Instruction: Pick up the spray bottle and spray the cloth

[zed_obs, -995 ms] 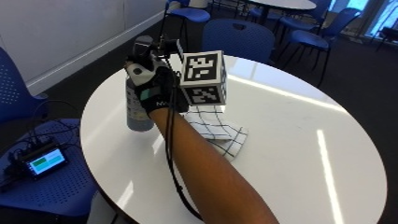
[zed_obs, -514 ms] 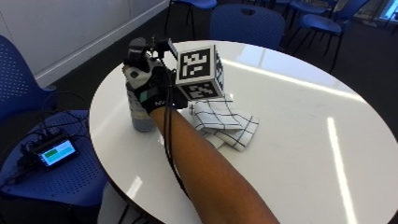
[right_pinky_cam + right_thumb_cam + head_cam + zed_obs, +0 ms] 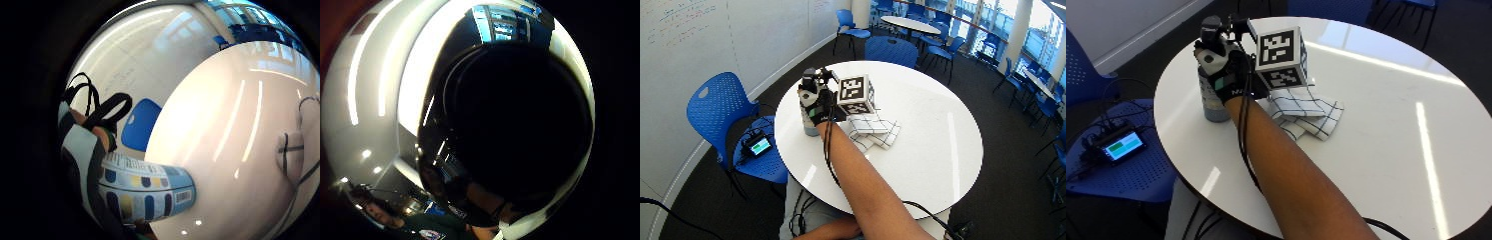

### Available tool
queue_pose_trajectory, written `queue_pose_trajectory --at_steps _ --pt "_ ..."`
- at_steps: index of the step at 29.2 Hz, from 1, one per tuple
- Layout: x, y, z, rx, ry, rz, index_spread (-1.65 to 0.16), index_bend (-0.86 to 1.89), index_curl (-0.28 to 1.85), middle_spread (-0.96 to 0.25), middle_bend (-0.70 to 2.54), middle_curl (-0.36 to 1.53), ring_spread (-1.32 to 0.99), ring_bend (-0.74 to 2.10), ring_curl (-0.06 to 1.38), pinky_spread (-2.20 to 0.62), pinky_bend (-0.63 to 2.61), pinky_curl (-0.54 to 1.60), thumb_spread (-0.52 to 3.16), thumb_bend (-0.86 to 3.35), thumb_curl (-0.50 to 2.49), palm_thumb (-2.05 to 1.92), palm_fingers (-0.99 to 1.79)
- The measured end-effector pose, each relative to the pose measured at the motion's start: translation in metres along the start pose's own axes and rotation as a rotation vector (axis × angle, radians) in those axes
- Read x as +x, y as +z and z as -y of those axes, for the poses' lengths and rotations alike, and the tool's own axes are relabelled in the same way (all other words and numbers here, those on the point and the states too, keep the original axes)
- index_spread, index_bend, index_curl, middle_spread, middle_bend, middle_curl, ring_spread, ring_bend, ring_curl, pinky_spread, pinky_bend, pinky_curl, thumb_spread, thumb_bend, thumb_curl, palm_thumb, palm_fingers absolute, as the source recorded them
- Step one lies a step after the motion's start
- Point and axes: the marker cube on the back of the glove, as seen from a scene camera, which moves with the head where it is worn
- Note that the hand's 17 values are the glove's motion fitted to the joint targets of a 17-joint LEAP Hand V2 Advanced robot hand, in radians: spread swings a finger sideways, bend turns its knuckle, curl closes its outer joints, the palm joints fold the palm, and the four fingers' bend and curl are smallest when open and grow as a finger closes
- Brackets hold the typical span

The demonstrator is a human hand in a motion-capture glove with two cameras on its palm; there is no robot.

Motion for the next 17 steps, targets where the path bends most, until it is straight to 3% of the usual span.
queue_pose_trajectory --at_steps 17 --pt "-0.005 0.012 0.000 -0.022 0.069 -0.005 -0.30 0.30 0.53 -0.17 0.43 0.48 -0.16 0.55 0.44 -0.18 0.40 0.39 0.49 -0.04 0.77 0.87 1.34"
